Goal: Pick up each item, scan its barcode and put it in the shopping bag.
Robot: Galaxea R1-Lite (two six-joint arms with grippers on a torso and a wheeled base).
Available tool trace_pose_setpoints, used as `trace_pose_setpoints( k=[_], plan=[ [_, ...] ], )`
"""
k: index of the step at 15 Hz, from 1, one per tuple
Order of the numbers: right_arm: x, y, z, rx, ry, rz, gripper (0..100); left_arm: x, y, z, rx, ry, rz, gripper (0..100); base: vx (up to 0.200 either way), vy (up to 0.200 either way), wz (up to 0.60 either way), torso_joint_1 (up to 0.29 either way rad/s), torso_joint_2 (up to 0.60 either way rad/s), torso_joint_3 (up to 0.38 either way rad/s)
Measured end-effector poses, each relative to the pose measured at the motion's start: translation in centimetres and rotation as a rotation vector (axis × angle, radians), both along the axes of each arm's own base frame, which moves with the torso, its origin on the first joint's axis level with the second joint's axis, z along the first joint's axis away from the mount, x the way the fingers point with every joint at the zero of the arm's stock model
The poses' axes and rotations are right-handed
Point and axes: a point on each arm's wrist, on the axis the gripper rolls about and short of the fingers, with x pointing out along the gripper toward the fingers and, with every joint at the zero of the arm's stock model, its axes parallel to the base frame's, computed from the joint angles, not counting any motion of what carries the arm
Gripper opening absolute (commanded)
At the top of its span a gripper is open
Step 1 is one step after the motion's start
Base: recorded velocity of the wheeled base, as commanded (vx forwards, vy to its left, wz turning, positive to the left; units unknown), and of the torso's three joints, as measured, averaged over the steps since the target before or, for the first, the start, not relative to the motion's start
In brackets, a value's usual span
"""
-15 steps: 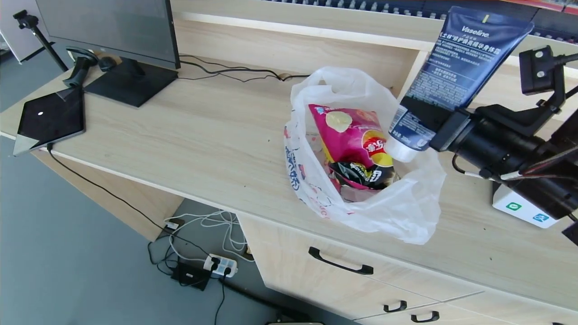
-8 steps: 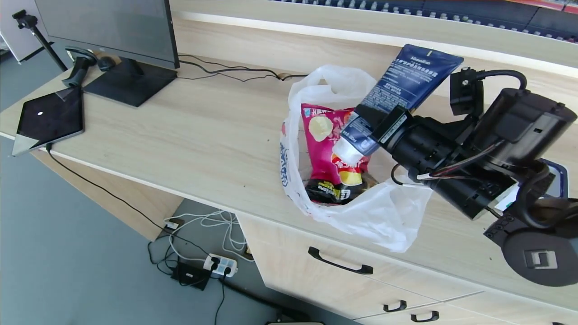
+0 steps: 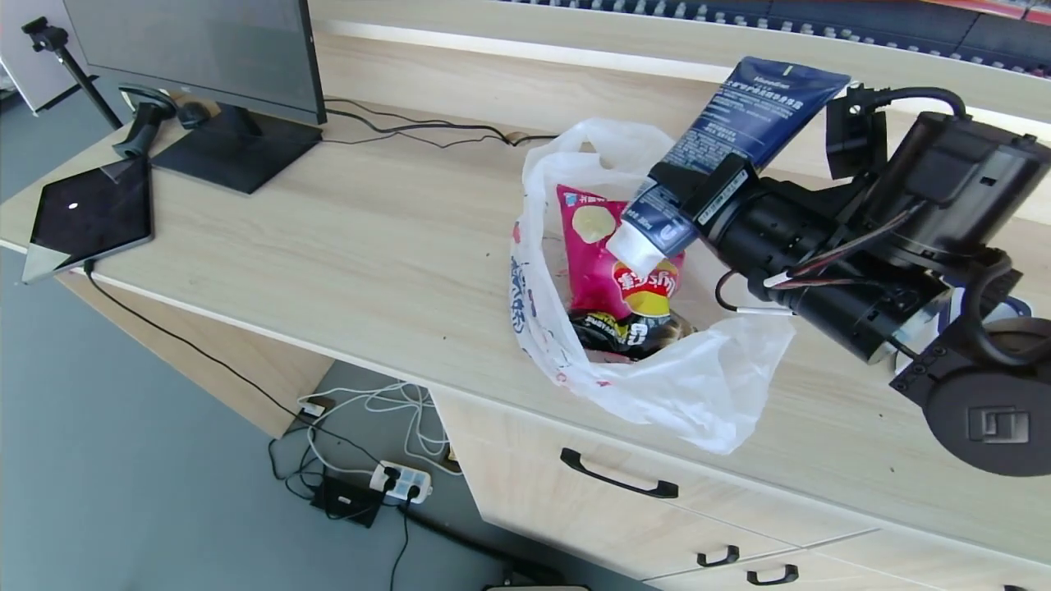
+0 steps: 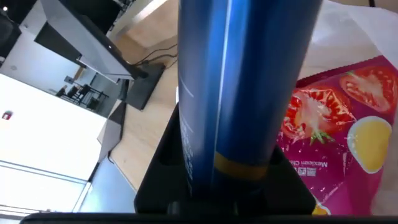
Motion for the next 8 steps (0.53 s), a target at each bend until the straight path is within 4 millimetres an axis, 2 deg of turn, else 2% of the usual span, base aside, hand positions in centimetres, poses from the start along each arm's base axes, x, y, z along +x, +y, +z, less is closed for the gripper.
trace_pose_setpoints(
  k=[3, 5, 8],
  plan=[
    [-1.2, 1.3, 2.3, 0.072, 0.061, 0.076, 0, 0.0, 0.0, 0.0, 0.0, 0.0, 0.0, 100, 0.0, 0.0, 0.0, 0.0, 0.0, 0.0],
    [-2.3, 2.2, 2.8, 0.134, 0.135, 0.137, 0, 0.0, 0.0, 0.0, 0.0, 0.0, 0.0, 100, 0.0, 0.0, 0.0, 0.0, 0.0, 0.0],
    [-2.1, 2.4, 2.4, 0.187, 0.179, 0.102, 0, 0.0, 0.0, 0.0, 0.0, 0.0, 0.0, 100, 0.0, 0.0, 0.0, 0.0, 0.0, 0.0]
  ],
)
